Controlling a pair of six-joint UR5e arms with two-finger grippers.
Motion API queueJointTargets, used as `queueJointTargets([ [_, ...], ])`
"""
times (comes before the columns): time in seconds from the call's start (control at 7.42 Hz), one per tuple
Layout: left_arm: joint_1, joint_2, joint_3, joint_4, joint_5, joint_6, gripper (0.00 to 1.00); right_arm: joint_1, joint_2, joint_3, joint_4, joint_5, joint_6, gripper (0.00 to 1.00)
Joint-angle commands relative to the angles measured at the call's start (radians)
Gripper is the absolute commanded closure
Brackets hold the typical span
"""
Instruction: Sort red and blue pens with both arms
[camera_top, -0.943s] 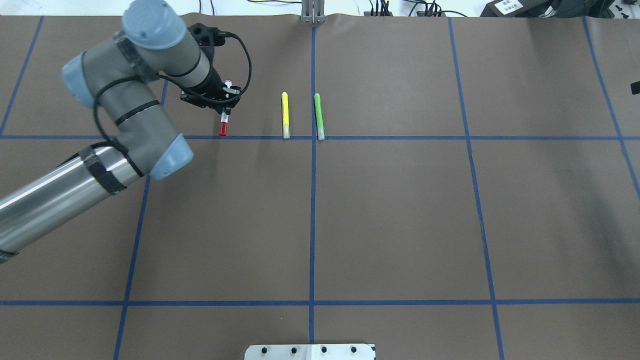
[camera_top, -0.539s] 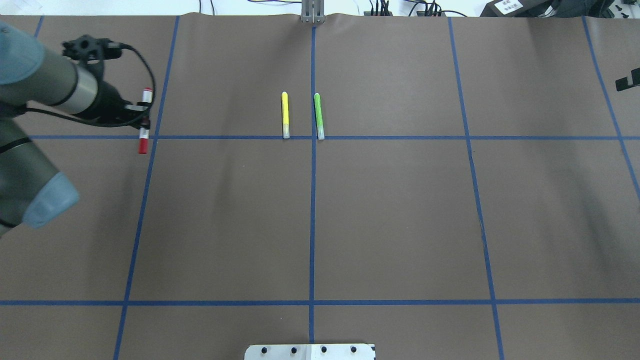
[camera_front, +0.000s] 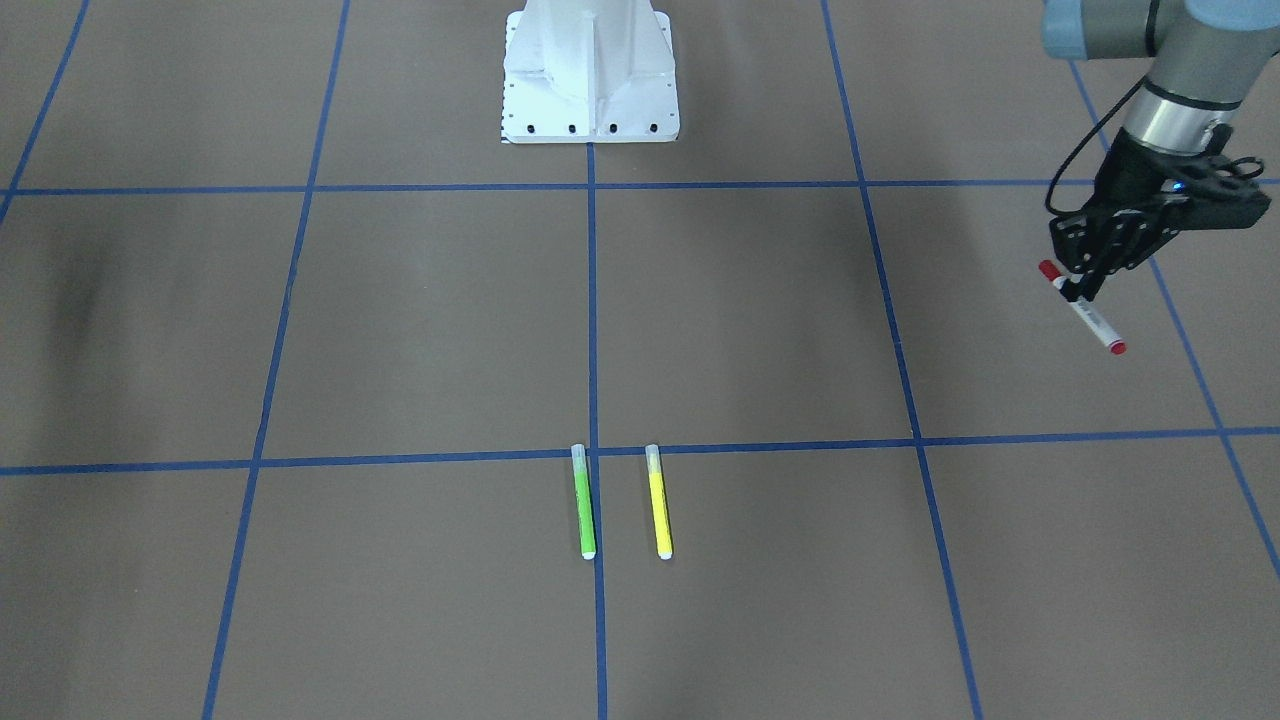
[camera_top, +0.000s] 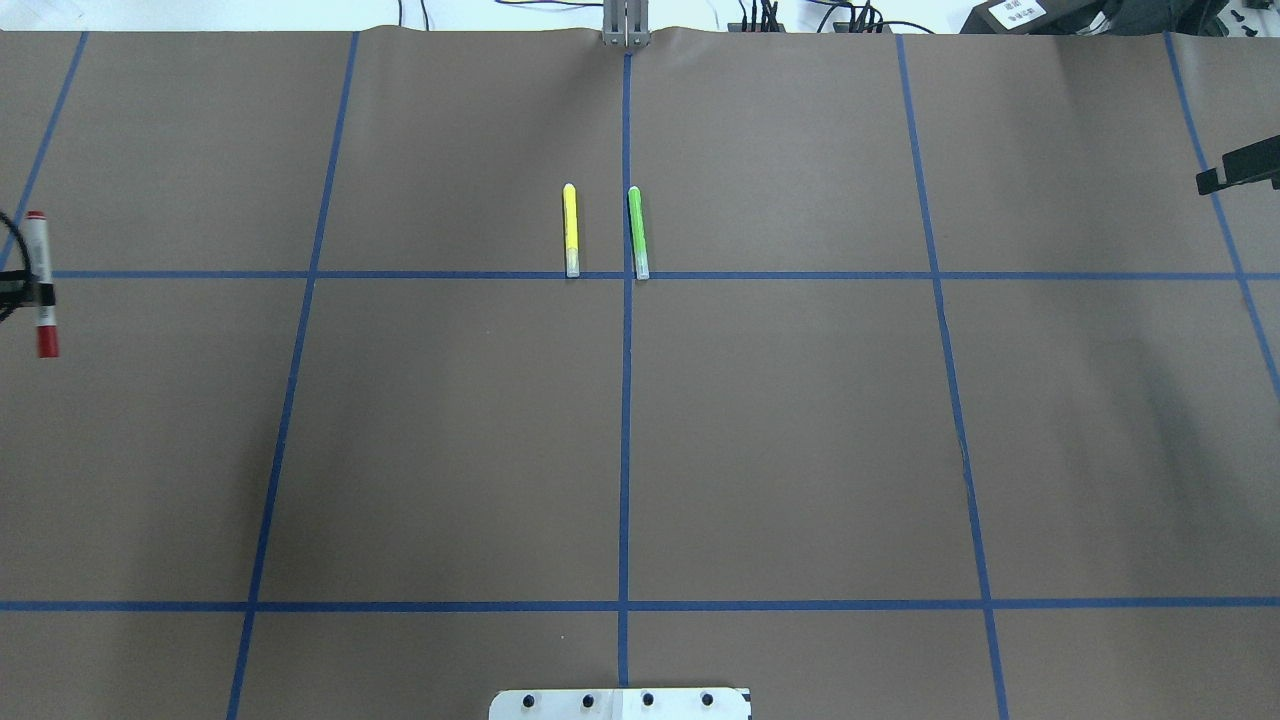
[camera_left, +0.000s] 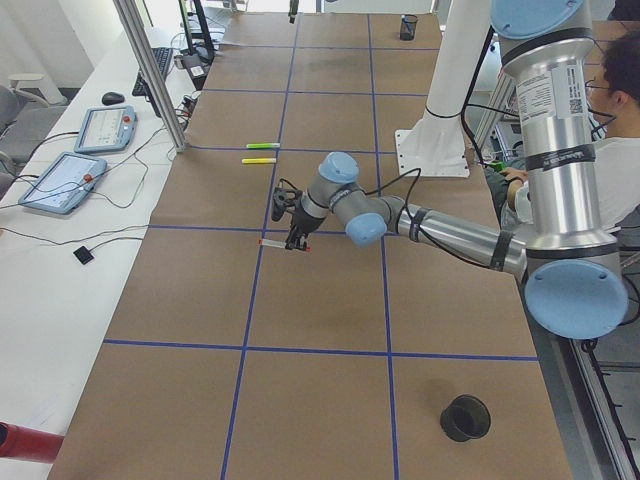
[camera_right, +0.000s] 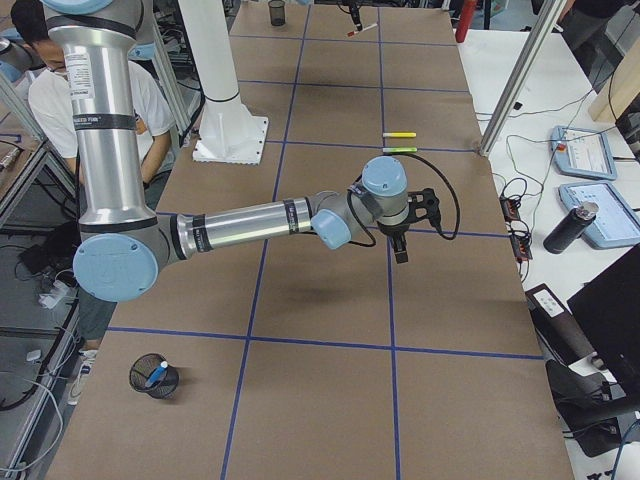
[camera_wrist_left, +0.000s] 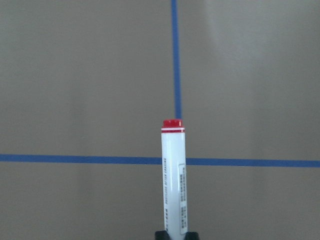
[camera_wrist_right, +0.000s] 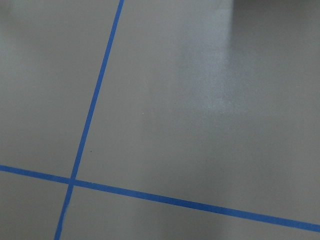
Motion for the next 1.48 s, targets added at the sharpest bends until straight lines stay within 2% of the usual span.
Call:
queueJointTargets([
  [0.0,-0.135,0.21,0.132,-0.358,0.019,0.003,1.0,-0.012,0.033,-0.038,-0.001,-0.001,0.006,0.0],
  [0.27,-0.237,0.358,0.209,-0.56,0.041,0.006,1.0,-0.012,0.044,-0.043,-0.001,0.0,0.008,0.0],
  [0.4,-0.281,0.411,0.334,-0.755,0.044,0.006,1.0,-0.013,0.044,-0.043,-0.001,-0.001,0.013,0.0],
  [0.54,-0.318,0.445,0.419,-0.883,0.042,0.004,1.0,-0.013,0.053,-0.04,-0.001,0.0,0.014,0.0],
  [0.94,-0.369,0.599,0.453,-1.019,0.044,0.001,1.0,-0.012,0.06,-0.032,-0.001,0.002,0.031,0.0],
  [1.08,-0.374,0.622,0.493,-1.074,0.042,0.0,1.0,-0.013,0.061,-0.033,-0.001,0.002,0.031,0.0],
  [1.21,-0.377,0.621,0.595,-1.154,0.042,-0.006,1.0,-0.013,0.061,-0.037,-0.001,0.0,0.034,0.0],
  [1.35,-0.378,0.622,0.625,-1.191,0.041,-0.038,1.0,-0.024,0.061,-0.037,-0.001,-0.001,0.048,0.0],
])
